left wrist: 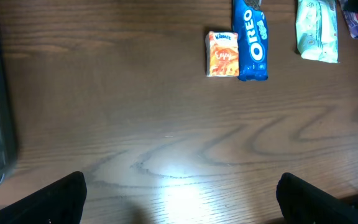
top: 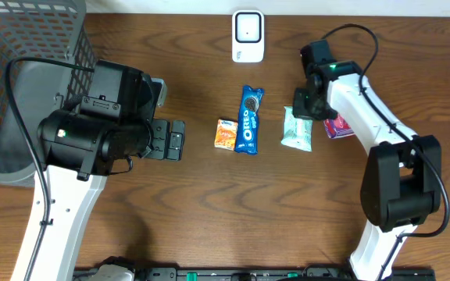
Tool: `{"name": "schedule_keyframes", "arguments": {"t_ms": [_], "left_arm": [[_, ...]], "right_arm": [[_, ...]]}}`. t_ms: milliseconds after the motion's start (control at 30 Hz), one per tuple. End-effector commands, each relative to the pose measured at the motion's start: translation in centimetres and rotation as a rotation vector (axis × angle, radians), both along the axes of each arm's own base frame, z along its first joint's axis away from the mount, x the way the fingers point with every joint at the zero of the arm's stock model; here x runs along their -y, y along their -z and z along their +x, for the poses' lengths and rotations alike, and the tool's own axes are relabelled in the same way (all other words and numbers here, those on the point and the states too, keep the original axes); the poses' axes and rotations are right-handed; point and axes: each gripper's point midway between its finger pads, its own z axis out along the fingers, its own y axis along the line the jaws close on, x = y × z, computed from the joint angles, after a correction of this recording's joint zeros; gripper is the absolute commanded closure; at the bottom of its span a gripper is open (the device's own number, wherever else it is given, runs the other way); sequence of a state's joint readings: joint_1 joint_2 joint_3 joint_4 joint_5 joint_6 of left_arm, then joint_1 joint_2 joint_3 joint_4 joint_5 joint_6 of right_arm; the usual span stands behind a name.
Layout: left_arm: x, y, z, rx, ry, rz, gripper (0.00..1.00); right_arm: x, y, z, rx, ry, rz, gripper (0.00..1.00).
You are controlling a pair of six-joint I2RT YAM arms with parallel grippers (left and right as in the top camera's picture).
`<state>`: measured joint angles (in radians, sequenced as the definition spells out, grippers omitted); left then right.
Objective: Scan the item barcode
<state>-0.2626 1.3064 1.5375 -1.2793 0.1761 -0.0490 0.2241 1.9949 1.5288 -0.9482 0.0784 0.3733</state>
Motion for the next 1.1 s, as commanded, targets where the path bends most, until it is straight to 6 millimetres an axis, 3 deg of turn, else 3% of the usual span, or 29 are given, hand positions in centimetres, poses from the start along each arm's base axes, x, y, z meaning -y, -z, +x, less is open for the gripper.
{"name": "schedule_keyframes", "arguments": {"t_ms": [0, 433, 533, 700, 833, 967, 1067], "left_arm": [[-0.3, -0.2, 0.2, 0.005, -0.012, 0.01, 0.02], [-0.3, -0.2, 0.2, 0.005, -0.012, 0.01, 0.02], [-0.3, -0.2, 0.2, 0.005, -0.012, 0.01, 0.02], [-0.3, -0.2, 0.2, 0.005, -0.012, 0.01, 0.02], [-0.3, -0.2, 0.2, 0.005, -0.012, 0.01, 0.02], [-0.3, -0.2, 0.2, 0.005, -0.012, 0.01, 0.02], [-0.3, -0.2, 0.2, 0.005, -0.012, 0.01, 0.02]], "right_arm": [[0.0, 0.5, -0.7, -0.034, -0.048, 0.001, 0.99], [-0.8, 5.6, -3.6, -0.077, 0.013, 0.053, 0.99], [-1.6, 5.7, -2.7, -0.035, 0.006, 0.093, 0.99], [-2.7, 4.9, 0.9, 0.112, -0.007, 0.143, 0.99], [-2.2, 4.2, 3.1, 0.207, -0.043, 0.13, 0.99], [0.3, 4.1, 3.6, 0.22, -0.032, 0.033, 0.99], [0.3, 4.4, 2.9, 0.184, -0.036, 0.06, 0.99]]}}
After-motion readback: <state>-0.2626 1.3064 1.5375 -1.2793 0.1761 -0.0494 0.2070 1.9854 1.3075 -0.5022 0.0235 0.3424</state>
